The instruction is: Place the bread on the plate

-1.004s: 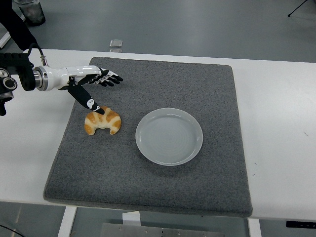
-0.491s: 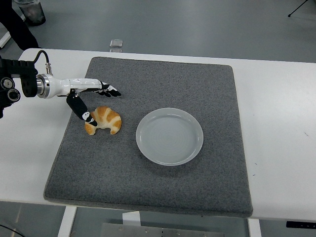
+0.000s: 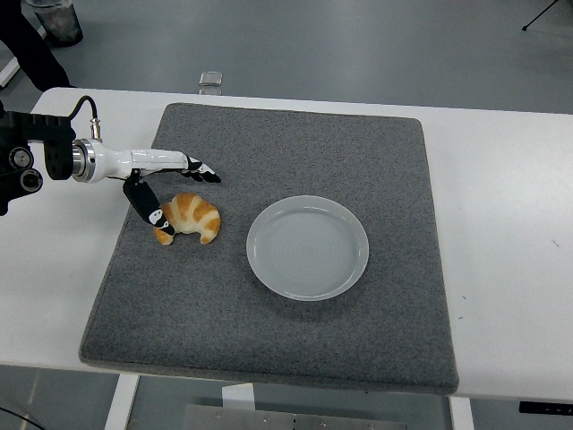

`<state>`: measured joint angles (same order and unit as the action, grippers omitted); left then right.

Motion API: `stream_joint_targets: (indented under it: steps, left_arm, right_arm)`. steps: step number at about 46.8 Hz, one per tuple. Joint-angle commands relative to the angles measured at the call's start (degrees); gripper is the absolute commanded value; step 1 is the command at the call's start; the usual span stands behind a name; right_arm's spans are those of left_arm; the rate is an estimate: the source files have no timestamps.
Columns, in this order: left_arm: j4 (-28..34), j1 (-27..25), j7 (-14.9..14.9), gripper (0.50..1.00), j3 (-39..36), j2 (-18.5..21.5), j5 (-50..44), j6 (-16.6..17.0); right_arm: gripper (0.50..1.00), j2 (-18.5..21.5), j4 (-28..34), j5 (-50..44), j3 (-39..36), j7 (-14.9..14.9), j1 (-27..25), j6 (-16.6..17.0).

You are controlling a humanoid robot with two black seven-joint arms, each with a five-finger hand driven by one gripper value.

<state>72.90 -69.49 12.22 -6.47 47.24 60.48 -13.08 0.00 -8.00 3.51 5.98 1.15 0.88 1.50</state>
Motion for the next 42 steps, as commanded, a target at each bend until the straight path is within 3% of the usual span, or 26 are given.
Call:
stream_joint_targets:
  steps: [1, 25, 42]
  left_arm:
    - [0.0, 0.1, 0.0, 0.981, 0.0, -0.6, 1.0, 0.6]
    - [0.0, 2.1, -0.2, 0.971, -0.6, -3.0, 3.6, 3.7]
    - [-0.1, 2.2, -0.3, 0.919, -0.6, -3.0, 6.2, 3.9]
  right_arm:
    - [0.952, 0.0, 0.0, 0.0, 0.0, 0.0, 0.0, 0.0]
    - [0.952, 0.0, 0.0, 0.0, 0.0, 0.0, 0.0, 0.0]
    - [0.952, 0.0, 0.0, 0.0, 0.0, 0.0, 0.0, 0.0]
